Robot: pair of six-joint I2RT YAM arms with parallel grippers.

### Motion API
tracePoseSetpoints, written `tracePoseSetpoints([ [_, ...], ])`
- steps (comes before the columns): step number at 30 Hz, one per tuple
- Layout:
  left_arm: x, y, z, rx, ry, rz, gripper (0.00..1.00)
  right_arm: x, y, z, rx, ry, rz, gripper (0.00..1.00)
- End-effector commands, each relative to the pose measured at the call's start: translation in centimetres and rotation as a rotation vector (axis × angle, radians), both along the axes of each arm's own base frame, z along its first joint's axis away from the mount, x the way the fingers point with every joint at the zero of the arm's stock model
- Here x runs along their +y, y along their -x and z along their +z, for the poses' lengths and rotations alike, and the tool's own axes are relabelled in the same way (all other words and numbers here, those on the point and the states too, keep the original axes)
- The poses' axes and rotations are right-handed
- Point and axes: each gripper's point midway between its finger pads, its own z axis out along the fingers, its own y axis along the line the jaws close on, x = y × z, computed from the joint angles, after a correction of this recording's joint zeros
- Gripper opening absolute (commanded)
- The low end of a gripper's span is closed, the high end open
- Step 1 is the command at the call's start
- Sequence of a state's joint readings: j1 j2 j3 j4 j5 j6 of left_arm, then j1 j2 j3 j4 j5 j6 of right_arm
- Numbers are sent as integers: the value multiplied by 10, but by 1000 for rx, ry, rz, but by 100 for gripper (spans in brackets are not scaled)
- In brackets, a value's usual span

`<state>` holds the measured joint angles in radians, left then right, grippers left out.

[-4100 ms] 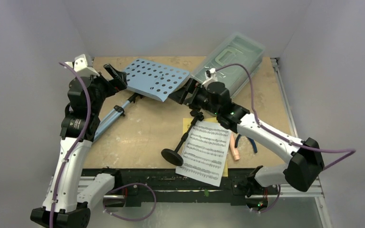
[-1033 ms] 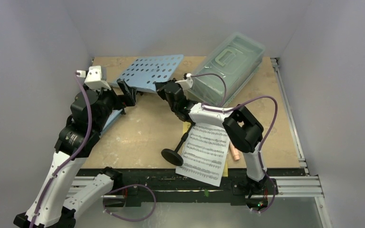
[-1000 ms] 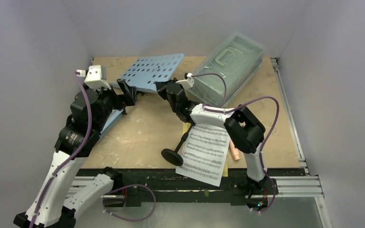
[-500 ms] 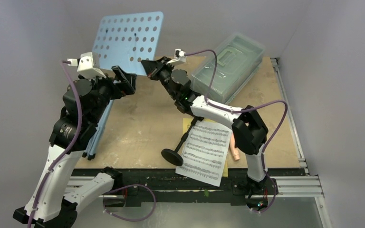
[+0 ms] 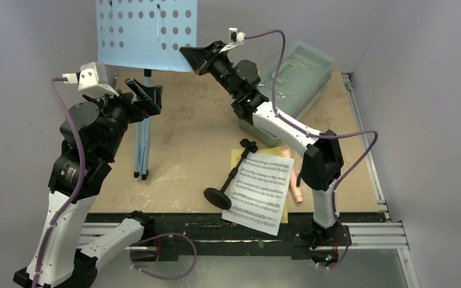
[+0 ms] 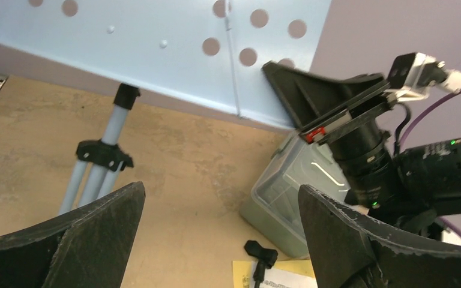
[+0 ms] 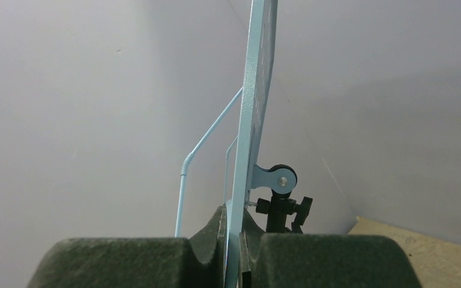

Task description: Set up the instrument practice props

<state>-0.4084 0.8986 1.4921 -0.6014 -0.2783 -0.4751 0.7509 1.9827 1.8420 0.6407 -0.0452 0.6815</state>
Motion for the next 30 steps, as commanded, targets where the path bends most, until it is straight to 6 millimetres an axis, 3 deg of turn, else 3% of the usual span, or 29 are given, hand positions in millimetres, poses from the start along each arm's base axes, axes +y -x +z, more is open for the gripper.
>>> tracePoseSetpoints([
  [1, 11, 4, -40, 78, -27, 55, 99, -101, 99, 191, -569, -296, 0, 0],
  [8, 24, -4, -111, 213, -40, 167, 100, -117, 118, 204, -654, -284, 47, 0],
  [14, 30, -33, -170, 291, -68, 283, 100, -126, 131, 210, -658, -291, 60, 0],
  [22, 15, -87, -221, 381, -205, 297, 100, -130, 148, 210, -666, -285, 110, 0],
  [27, 35, -105, -251, 400, -256, 470, 99, -135, 156, 207, -662, -287, 139, 0],
  [30, 28, -117, -255, 337, -242, 444, 97, -137, 160, 204, -656, -288, 148, 0],
])
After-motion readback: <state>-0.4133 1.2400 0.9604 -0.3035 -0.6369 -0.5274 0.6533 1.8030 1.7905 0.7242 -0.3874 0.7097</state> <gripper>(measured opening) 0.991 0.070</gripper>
